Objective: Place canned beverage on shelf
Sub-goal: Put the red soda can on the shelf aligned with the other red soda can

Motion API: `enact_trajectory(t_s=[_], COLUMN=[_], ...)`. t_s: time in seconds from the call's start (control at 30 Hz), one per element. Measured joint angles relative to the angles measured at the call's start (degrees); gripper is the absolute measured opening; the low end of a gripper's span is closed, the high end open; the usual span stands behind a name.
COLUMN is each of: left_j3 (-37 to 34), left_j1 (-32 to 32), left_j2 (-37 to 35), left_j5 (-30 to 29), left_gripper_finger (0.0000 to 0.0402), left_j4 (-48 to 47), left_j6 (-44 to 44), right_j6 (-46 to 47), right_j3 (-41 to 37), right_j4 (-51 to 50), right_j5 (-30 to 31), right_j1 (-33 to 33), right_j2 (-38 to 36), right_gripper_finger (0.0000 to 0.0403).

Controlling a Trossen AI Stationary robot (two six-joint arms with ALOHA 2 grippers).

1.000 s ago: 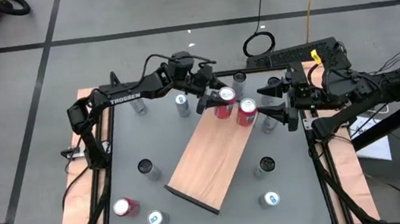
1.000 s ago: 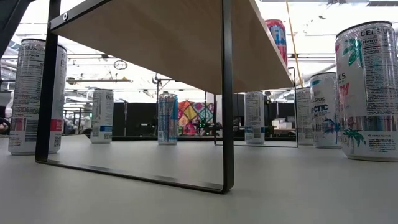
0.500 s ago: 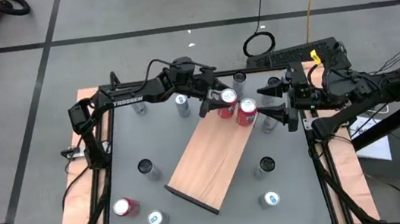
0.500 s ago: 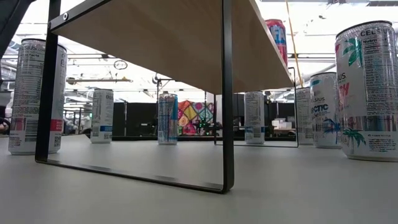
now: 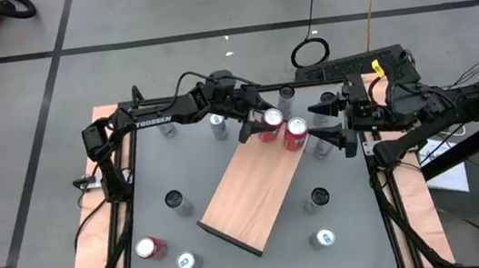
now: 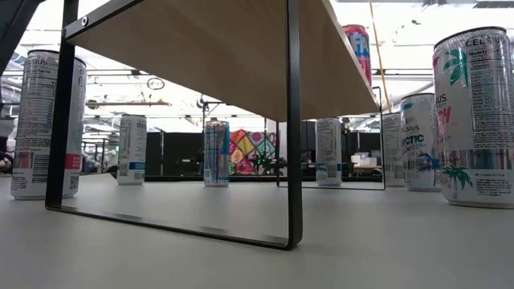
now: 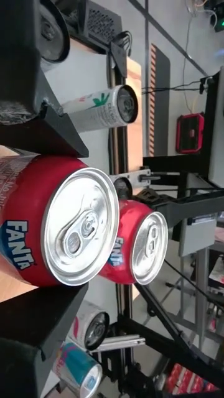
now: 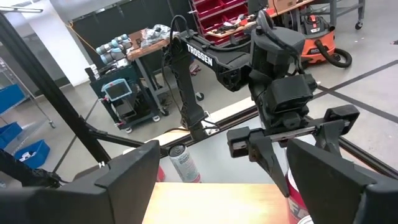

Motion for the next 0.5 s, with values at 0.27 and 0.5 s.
enact_trajectory(t_s=[0.27, 0.5], left_j3=[0.0, 0.03], left_j1=[-0.77, -1.11], left_j2=[0.0, -0.02], left_j5=[-1.15, -2.48], left_gripper_finger=[0.0308, 0.0363], left_j4=[-0.03, 0.01], left_j6=[1.29, 1.64], right_j6=[-0.2, -0.39], right_j3=[0.0, 0.0], right_j4=[-0.02, -0.04], right_j5=[0.0, 0.0], right_j1=[0.0, 0.0], right_j2=[0.0, 0.02], right_gripper_finger=[0.0325, 0.0325])
